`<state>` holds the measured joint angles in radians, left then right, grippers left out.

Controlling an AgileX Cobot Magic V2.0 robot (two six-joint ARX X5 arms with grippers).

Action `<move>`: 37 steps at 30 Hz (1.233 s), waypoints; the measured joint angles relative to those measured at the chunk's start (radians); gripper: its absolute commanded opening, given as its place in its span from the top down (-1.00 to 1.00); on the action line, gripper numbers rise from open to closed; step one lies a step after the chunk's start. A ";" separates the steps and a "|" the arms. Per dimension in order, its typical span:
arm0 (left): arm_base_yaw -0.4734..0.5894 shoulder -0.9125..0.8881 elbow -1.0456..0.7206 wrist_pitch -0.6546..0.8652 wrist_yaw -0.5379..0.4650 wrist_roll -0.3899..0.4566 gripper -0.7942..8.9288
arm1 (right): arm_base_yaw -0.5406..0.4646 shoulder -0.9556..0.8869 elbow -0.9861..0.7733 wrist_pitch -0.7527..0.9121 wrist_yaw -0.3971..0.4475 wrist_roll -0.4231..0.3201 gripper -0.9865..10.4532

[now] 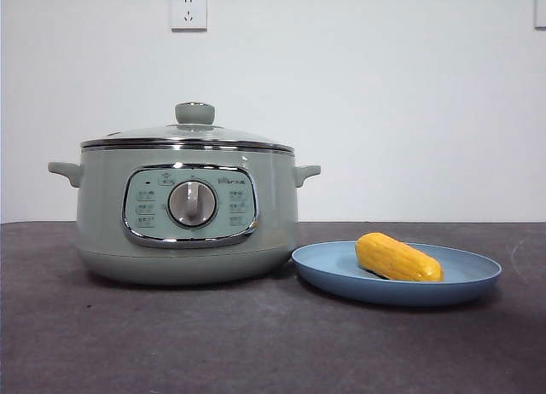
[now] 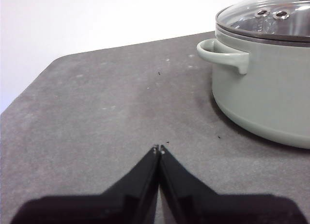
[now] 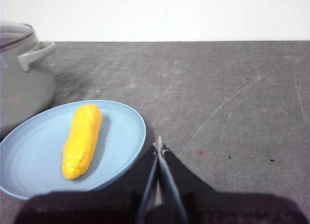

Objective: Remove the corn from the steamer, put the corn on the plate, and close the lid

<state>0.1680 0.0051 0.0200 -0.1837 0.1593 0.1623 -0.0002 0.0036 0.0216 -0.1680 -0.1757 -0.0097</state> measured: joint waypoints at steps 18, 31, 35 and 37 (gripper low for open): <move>0.000 0.000 0.000 0.000 0.000 0.000 0.84 | 0.000 0.000 0.000 0.000 0.000 0.011 0.83; 0.000 0.000 0.000 0.000 0.000 0.000 0.84 | 0.000 0.000 0.000 0.000 0.000 0.013 0.83; 0.000 0.000 0.000 0.000 0.000 0.000 0.84 | 0.000 0.000 0.000 0.000 0.000 0.013 0.83; 0.000 0.000 0.000 0.000 0.000 0.000 0.84 | 0.000 0.000 0.000 0.000 0.000 0.013 0.83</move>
<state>0.1680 0.0051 0.0200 -0.1833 0.1589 0.1623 -0.0002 0.0036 0.0212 -0.1684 -0.1753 0.0036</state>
